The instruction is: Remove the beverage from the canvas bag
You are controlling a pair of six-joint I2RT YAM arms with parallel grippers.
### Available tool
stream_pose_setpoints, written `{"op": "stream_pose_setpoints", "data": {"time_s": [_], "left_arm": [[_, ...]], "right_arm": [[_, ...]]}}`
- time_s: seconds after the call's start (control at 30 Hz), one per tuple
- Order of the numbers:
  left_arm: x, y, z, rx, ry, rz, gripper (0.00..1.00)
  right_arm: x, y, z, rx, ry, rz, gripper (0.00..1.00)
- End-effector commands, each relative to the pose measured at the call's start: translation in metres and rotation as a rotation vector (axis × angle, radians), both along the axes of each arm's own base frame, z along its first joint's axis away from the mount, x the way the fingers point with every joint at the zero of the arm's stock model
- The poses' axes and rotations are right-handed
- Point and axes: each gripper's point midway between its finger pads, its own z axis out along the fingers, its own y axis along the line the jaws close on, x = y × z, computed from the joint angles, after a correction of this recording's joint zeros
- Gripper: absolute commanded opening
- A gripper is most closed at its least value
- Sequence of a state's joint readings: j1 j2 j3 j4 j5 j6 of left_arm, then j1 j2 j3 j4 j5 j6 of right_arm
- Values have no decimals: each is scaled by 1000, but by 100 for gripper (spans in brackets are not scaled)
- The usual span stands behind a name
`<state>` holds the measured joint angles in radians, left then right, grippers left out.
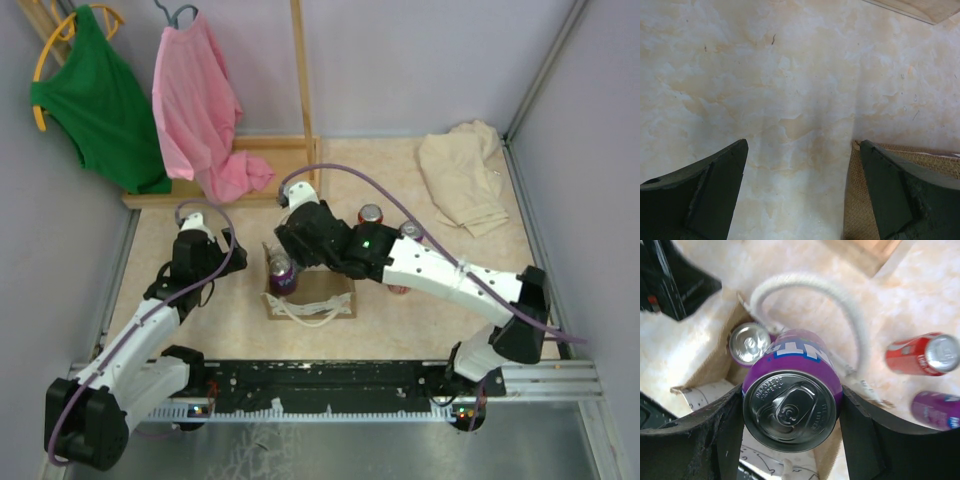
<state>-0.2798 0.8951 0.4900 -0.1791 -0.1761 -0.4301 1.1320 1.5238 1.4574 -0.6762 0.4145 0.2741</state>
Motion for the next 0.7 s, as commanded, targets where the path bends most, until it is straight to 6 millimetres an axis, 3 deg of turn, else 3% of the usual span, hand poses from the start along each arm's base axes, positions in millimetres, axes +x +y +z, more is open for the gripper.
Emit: {"op": "stream_pose_setpoints", "data": {"time_s": [0.0, 0.17, 0.33, 0.53, 0.67], "left_arm": [[-1, -1, -1, -14, -8, 5, 99], [-1, -1, -2, -15, -12, 6, 99], [2, -2, 0, -13, -12, -2, 99], [4, -5, 2, -16, -12, -10, 99], [5, -6, 2, -18, -13, -14, 99]], "right_arm": [[22, -29, 113, 175, -244, -150, 0], [31, -87, 157, 195, -364, -354, 0], [40, -143, 172, 235, -389, -518, 0], [50, -189, 155, 189, -369, -658, 0], [56, -201, 131, 180, -308, -674, 0]]}}
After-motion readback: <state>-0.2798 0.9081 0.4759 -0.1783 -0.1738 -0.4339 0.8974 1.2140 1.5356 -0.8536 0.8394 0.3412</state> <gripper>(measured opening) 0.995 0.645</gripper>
